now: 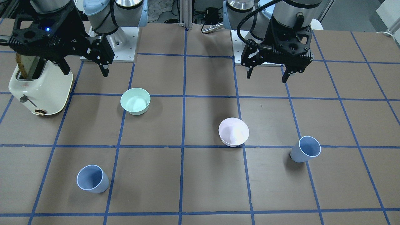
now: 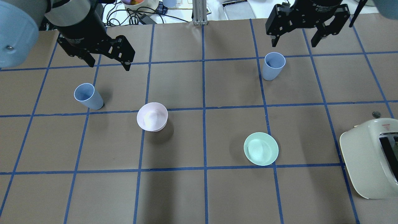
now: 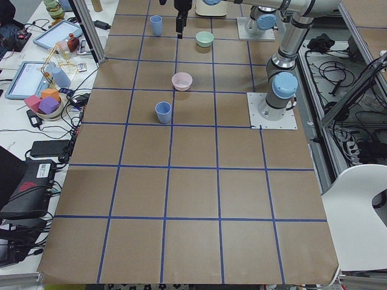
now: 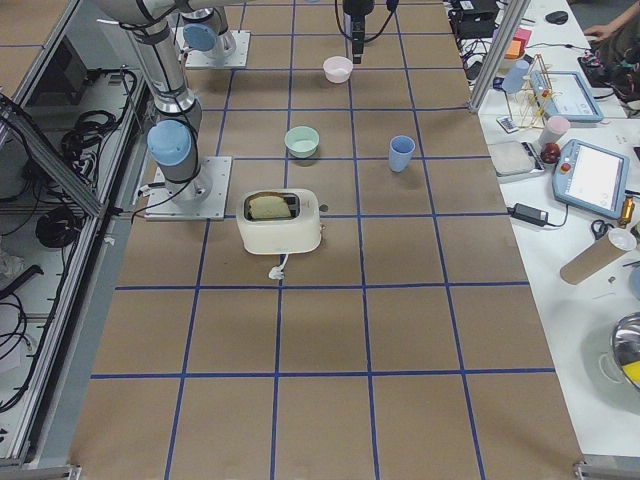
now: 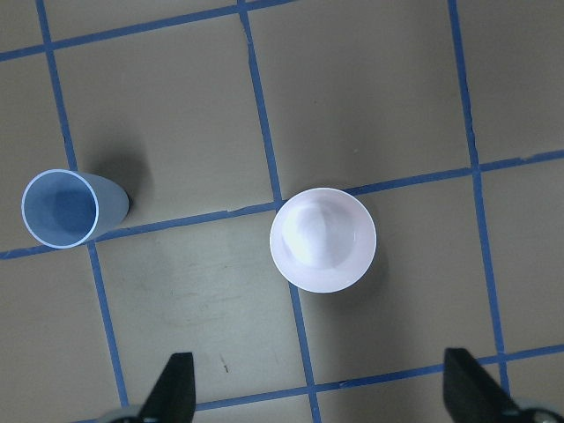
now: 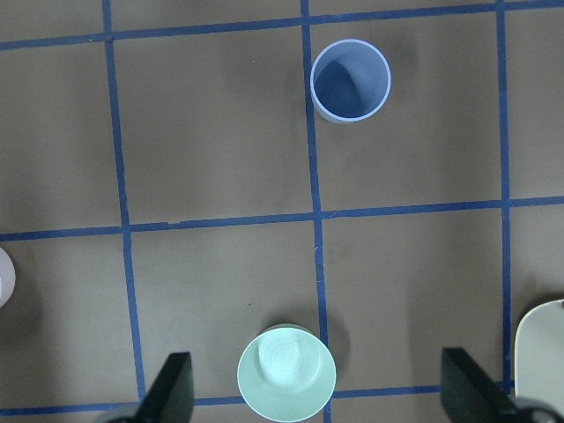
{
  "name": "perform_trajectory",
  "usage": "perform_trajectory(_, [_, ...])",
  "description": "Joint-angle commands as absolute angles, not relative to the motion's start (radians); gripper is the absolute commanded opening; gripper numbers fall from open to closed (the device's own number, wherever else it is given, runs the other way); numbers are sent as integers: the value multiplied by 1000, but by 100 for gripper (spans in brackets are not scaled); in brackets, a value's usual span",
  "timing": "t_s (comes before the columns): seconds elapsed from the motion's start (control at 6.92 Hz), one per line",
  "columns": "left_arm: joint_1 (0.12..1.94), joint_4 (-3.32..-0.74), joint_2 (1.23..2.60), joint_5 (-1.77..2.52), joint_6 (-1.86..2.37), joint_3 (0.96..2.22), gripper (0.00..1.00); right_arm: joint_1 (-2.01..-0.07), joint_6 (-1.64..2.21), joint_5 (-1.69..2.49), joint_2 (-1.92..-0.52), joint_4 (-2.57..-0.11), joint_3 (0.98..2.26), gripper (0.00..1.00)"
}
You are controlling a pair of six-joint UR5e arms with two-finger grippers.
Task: Stack blue cups with both arms
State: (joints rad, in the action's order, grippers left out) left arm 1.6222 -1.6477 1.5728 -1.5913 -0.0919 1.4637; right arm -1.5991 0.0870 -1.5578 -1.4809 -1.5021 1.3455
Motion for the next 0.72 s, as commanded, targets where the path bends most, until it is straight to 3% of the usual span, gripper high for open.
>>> perform_trajectory(0.0, [1603,-1687,1574,-1579,-87,1445,100,-1606,89,-1560,-1453,-1488,1309,100])
perform_trajectory(0.58, [1591,-1707,1588,-1592,-87,1436,100,-1606,86,-1560,-1462,-1488,1307,100])
